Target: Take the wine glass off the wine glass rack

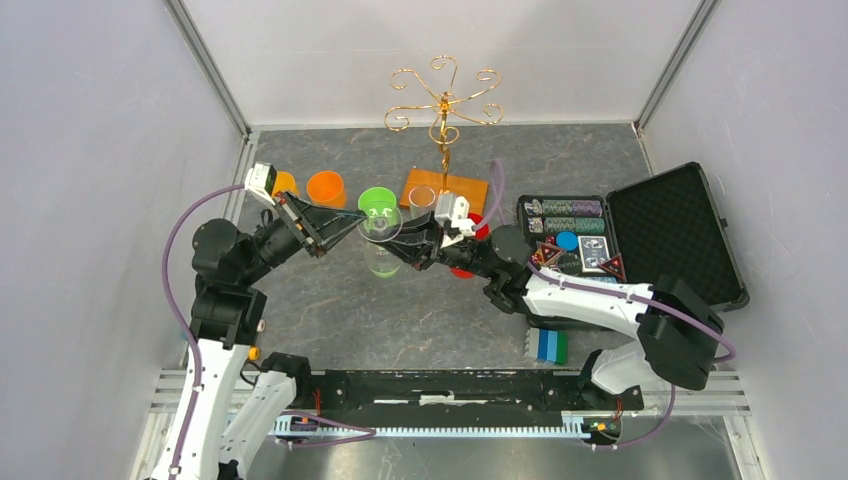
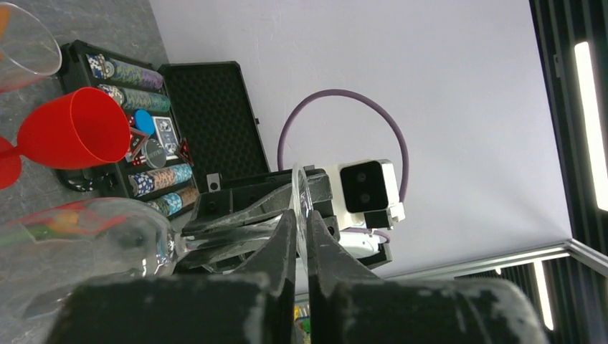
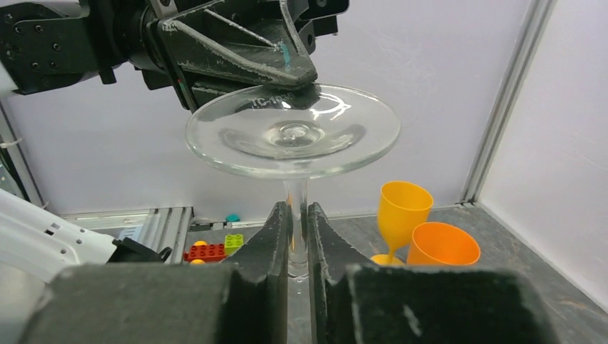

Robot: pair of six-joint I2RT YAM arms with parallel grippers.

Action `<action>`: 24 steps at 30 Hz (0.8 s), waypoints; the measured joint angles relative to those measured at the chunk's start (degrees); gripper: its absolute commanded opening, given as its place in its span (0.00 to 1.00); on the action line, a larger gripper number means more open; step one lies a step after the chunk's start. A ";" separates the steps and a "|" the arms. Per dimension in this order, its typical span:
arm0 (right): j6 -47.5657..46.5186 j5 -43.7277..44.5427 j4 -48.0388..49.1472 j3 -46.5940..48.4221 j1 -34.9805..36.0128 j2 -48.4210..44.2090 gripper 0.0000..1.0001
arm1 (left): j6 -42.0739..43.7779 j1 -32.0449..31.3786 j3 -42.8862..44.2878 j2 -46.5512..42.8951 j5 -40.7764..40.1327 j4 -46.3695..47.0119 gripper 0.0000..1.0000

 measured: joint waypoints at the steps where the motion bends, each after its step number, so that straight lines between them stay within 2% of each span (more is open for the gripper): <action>1: 0.17 0.26 0.17 -0.22 0.07 -0.11 0.00 | -0.13 -0.04 0.02 0.00 0.00 0.07 0.28; 3: 0.57 1.42 0.61 -0.90 0.07 -0.63 0.00 | -0.48 -0.04 0.02 0.00 0.07 0.24 0.57; 6: 1.57 4.35 1.88 -2.49 0.00 -1.86 0.00 | -0.57 -0.04 0.04 -0.15 0.00 0.83 0.75; 11: 4.90 12.74 6.67 -8.26 -0.07 -6.78 0.00 | 0.74 -0.04 -0.24 -1.33 -0.92 0.33 0.84; 14: 7.54 19.85 10.54 -12.26 -0.02 -11.28 0.00 | 2.56 -0.07 -1.16 -2.29 -2.29 -0.66 0.86; 19: 14.51 31.71 20.68 -16.96 -0.07 -17.20 0.00 | 3.63 -0.79 -8.22 -3.65 -3.58 1.51 0.87; 24: 23.28 36.26 26.29 -17.62 -0.07 -15.67 0.00 | 1.53 -5.11 -14.69 -2.58 -3.67 6.19 0.87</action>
